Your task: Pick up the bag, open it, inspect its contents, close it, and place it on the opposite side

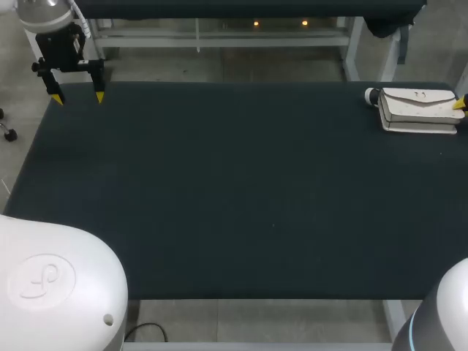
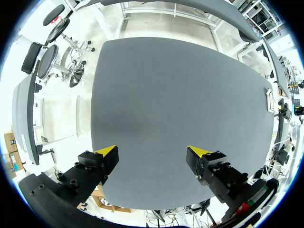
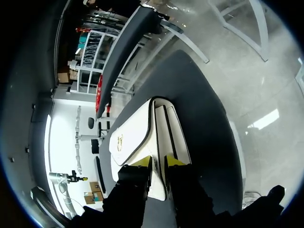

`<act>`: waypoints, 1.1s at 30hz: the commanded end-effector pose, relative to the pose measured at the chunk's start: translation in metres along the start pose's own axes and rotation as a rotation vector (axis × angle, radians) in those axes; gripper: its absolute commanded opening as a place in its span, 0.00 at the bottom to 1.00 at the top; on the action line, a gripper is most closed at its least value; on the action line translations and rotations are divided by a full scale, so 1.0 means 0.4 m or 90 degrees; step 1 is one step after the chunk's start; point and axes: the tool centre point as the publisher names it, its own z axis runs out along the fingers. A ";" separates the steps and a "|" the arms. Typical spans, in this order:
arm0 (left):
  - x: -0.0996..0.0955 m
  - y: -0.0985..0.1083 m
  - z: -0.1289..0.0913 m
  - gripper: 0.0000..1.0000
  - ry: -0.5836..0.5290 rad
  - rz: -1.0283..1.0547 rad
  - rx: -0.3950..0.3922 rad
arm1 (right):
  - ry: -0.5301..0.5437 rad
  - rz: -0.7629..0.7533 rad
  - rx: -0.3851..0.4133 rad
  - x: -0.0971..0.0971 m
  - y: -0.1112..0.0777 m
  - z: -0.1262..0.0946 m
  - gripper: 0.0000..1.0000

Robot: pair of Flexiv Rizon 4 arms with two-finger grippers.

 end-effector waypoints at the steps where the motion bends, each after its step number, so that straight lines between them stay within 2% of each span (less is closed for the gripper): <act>1: 0.002 0.001 -0.001 1.00 -0.001 -0.001 0.000 | -0.003 -0.004 0.062 -0.002 0.013 -0.011 1.00; 11: 0.002 0.001 -0.001 1.00 -0.001 -0.001 0.000 | -0.046 -0.032 0.031 0.023 -0.033 -0.090 1.00; 17: 0.002 0.001 -0.001 1.00 -0.001 -0.001 0.000 | -0.072 -0.051 0.017 0.049 -0.076 -0.129 1.00; 33: 0.002 0.001 -0.001 1.00 -0.001 -0.001 0.000 | -0.239 -0.109 0.008 0.144 -0.206 -0.181 1.00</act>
